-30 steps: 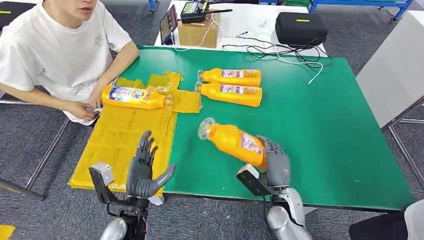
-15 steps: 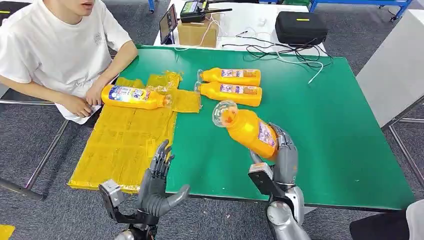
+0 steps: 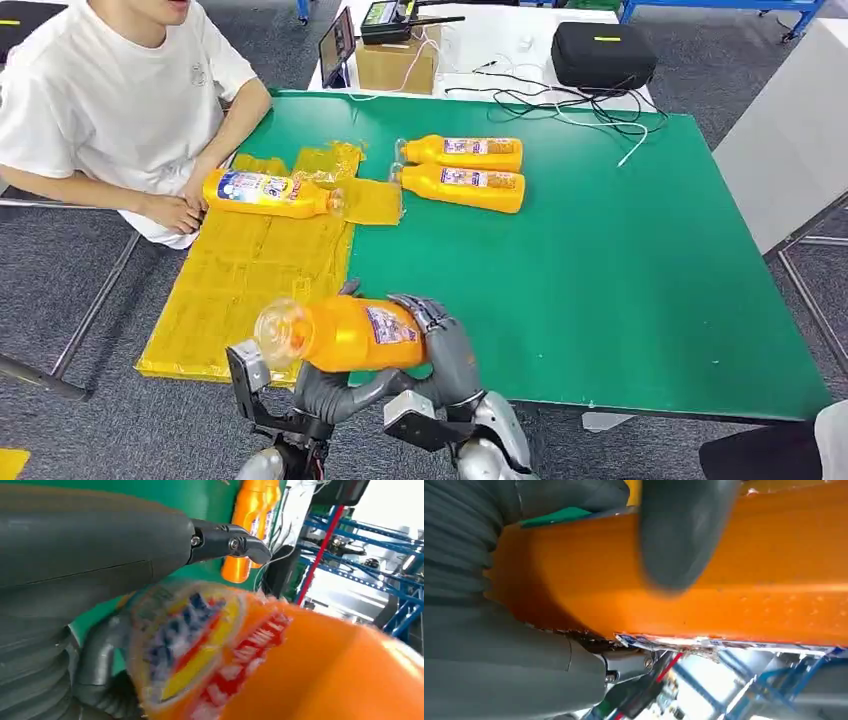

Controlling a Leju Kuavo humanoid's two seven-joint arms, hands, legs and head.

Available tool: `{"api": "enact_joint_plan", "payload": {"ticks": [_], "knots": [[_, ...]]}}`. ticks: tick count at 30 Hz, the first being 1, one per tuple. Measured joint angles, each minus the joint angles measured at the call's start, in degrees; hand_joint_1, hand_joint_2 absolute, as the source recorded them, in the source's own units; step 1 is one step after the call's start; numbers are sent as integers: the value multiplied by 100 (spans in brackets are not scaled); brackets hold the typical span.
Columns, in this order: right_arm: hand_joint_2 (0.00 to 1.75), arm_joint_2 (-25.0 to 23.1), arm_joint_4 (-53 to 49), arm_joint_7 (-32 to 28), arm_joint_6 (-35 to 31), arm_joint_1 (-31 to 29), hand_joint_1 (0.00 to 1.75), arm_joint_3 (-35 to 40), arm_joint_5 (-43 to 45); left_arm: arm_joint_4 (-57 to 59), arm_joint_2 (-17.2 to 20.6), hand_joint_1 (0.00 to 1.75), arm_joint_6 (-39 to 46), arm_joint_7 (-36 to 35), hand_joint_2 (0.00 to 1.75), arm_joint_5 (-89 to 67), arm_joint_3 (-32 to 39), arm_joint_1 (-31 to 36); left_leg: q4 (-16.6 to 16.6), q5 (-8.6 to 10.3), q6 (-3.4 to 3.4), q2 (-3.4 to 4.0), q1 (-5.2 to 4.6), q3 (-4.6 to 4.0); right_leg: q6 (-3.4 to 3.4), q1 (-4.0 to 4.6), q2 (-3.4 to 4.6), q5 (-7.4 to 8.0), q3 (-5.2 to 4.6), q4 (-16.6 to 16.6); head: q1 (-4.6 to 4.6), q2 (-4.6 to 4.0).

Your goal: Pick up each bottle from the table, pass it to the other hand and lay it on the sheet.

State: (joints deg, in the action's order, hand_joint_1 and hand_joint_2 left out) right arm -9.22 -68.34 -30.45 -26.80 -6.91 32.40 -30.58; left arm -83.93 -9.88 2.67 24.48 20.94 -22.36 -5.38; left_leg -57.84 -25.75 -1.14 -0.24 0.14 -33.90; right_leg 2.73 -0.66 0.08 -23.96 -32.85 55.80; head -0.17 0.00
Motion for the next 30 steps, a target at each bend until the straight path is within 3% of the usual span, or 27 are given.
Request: {"api": "enact_joint_plan", "payload": {"ticks": [14,15,16,17,23,24,30], "knots": [[175,-77,564,-107,-6,-254,175,454,302,55,35,0,-247,164,175,146,-44,78,0,0,0,0,-2,-1,0,-1,0,0,-4,0,-2,0],[175,-81,594,-107,-31,-265,80,459,295,55,37,145,-254,175,175,146,-44,77,0,0,0,0,-2,-1,0,-1,0,0,-4,0,0,0],[175,-81,629,-96,-68,-278,0,459,286,55,39,161,-262,186,175,155,-44,77,0,0,0,0,-2,-2,0,-1,0,0,-4,0,-2,0],[175,-81,669,-94,-103,-285,0,459,284,55,39,175,-271,188,175,155,-44,78,0,0,0,0,-2,-1,0,-1,0,0,-4,0,-2,0],[175,-81,806,-140,-44,-277,0,474,332,87,52,175,-448,374,175,197,-68,137,0,0,0,0,-3,-3,0,-2,0,0,-5,-1,-2,0],[0,-83,811,-173,-44,-275,0,476,357,98,61,175,-537,396,175,199,-70,149,0,0,0,0,-3,-3,0,-2,0,0,-4,-1,-2,2],[0,-46,771,-385,66,-245,0,443,656,103,155,175,-964,404,175,218,-120,170,0,0,0,0,-3,-3,0,-1,0,0,-6,0,-4,0]]}}
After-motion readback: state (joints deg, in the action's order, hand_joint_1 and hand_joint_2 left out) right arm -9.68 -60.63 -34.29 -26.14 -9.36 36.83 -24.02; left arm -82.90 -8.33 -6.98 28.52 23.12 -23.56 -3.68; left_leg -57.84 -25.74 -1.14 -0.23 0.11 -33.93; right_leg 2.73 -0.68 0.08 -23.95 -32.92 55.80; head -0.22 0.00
